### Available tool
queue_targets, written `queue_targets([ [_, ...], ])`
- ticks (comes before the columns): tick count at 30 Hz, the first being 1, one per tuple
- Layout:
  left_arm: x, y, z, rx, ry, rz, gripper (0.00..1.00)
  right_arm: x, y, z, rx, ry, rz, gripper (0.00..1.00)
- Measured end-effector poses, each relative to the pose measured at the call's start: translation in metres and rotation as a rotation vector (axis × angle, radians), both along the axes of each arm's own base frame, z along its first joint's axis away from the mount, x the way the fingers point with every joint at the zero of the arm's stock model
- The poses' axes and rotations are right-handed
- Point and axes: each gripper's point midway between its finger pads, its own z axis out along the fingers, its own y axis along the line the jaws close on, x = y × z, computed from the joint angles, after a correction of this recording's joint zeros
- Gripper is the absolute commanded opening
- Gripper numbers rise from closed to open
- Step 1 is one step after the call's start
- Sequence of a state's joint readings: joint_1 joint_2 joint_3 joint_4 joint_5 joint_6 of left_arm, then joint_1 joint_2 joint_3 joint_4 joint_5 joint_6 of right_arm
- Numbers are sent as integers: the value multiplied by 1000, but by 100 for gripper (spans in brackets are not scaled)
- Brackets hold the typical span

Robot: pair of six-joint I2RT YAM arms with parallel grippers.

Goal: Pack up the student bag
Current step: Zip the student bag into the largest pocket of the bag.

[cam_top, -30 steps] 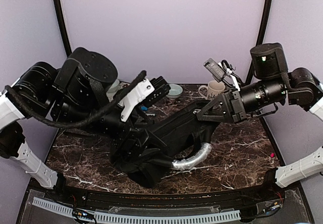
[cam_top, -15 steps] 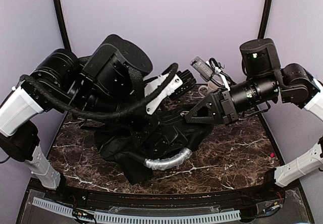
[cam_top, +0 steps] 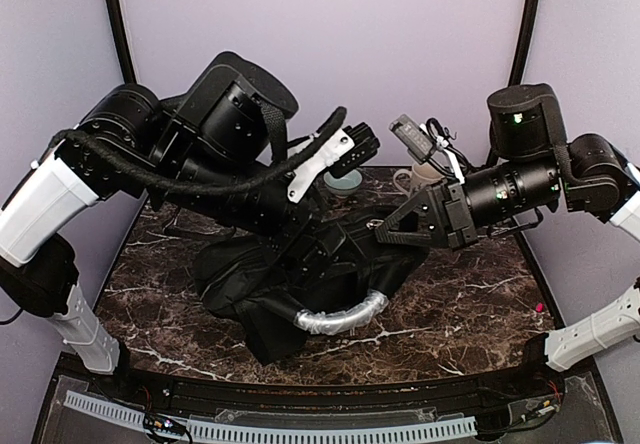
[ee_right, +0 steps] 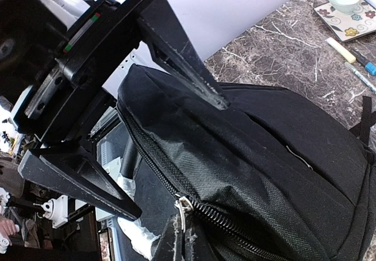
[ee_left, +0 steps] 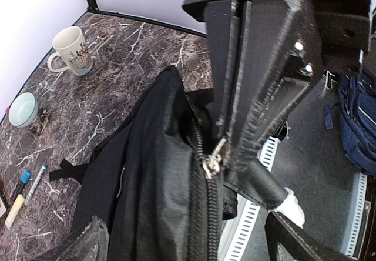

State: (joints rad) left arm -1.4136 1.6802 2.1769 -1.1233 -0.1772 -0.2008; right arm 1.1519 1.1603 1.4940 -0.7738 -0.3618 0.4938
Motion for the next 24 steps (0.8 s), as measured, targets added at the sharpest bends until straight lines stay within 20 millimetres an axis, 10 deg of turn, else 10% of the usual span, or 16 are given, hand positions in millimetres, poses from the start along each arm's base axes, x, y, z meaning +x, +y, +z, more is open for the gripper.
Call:
queue_targets([
  [12, -4, -2, -3, 4, 31, -49, 84, 3, 1, 0, 13, 4, -25, 0],
  [24, 6, -6, -19, 57, 17, -25, 0, 6, 0, -2, 2, -2, -37, 0],
])
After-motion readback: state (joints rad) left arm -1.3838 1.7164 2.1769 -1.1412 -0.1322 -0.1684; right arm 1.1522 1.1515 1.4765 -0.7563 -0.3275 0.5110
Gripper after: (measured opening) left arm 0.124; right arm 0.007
